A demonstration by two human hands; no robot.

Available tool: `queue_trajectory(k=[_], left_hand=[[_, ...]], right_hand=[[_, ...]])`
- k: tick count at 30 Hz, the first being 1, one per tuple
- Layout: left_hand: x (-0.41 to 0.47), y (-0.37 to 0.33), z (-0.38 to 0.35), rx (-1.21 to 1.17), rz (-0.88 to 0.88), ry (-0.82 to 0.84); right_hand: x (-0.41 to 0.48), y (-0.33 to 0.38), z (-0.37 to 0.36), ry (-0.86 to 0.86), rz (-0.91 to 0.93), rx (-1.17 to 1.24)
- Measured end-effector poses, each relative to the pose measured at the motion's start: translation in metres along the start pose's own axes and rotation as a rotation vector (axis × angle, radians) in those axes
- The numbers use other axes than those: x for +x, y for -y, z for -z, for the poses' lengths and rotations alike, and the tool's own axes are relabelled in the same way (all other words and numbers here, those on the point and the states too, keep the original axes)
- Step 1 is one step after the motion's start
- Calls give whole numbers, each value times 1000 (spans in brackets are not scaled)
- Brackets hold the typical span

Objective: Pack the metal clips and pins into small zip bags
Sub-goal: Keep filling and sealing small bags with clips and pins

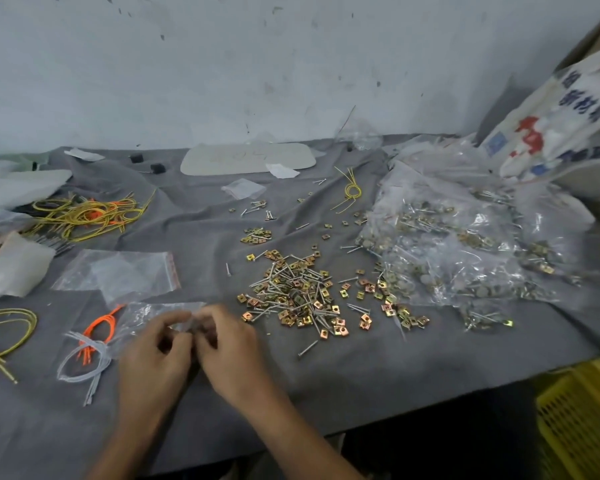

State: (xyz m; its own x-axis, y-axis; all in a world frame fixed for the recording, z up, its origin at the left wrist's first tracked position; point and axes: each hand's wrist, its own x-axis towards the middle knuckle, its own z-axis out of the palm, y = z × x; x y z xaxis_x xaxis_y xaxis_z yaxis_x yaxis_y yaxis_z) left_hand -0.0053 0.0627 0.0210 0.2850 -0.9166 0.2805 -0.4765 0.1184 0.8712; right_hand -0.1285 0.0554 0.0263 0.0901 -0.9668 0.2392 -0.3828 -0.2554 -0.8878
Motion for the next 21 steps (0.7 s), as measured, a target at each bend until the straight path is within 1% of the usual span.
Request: queue_trajectory(k=[3, 11, 14, 16, 18, 21], left_hand=[[1, 5, -1, 6, -23, -5], [1, 7, 0, 22, -25, 25], [0, 5, 0, 26, -2, 24], [0, 5, 0, 40, 13, 12], [1, 3, 0, 48, 21, 3], [-1, -1, -1, 53, 31, 4]], right_hand=[[1, -2, -1, 13, -20, -1], [1, -8, -6, -4, 50, -16], [-3, -5, 6, -25, 86, -9], [-4, -11, 35, -78, 133, -75], [3, -24, 83, -168, 141, -213], [19, -48, 165, -294, 41, -482]])
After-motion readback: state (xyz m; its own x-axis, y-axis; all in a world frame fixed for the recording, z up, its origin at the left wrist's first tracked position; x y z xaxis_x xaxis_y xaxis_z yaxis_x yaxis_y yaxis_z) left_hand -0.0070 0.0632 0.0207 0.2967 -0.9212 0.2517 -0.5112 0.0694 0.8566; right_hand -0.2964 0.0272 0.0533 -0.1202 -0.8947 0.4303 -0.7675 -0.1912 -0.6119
